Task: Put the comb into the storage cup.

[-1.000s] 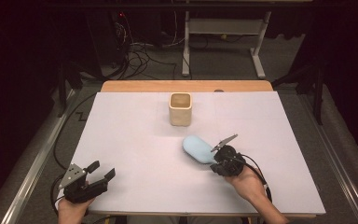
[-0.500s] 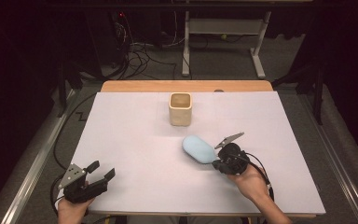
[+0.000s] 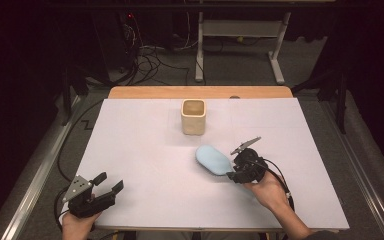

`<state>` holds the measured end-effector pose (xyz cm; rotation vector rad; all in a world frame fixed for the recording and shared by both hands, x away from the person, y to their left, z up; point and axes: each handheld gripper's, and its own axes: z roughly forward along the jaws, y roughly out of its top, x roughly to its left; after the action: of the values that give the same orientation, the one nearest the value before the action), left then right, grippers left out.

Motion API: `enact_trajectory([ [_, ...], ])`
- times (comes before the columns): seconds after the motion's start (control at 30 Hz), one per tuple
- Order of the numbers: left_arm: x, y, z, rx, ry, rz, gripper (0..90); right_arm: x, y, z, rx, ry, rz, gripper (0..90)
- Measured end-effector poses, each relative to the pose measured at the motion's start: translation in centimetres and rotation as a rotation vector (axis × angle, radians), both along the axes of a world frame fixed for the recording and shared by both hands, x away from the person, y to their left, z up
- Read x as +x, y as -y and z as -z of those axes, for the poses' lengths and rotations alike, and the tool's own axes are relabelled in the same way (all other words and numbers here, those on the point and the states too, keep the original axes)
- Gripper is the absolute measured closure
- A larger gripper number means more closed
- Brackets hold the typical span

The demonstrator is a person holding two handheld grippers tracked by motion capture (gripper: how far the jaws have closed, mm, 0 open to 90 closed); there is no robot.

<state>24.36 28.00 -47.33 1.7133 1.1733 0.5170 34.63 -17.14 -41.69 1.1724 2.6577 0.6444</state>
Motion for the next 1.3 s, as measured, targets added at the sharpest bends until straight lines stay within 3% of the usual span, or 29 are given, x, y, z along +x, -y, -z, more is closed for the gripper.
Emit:
enact_trajectory([
  [0.53, 0.0, 0.0, 0.0, -0.001, 0.0, 0.0, 28.6, 1.1, -1.6, 1.6, -0.09, -0.041, -0.009, 58.0],
  [1.3, 0.0, 0.0, 0.0, -0.002, 0.0, 0.002, 28.6, 1.7, -2.6, 1.9, -0.152, -0.078, -0.017, 69.7],
])
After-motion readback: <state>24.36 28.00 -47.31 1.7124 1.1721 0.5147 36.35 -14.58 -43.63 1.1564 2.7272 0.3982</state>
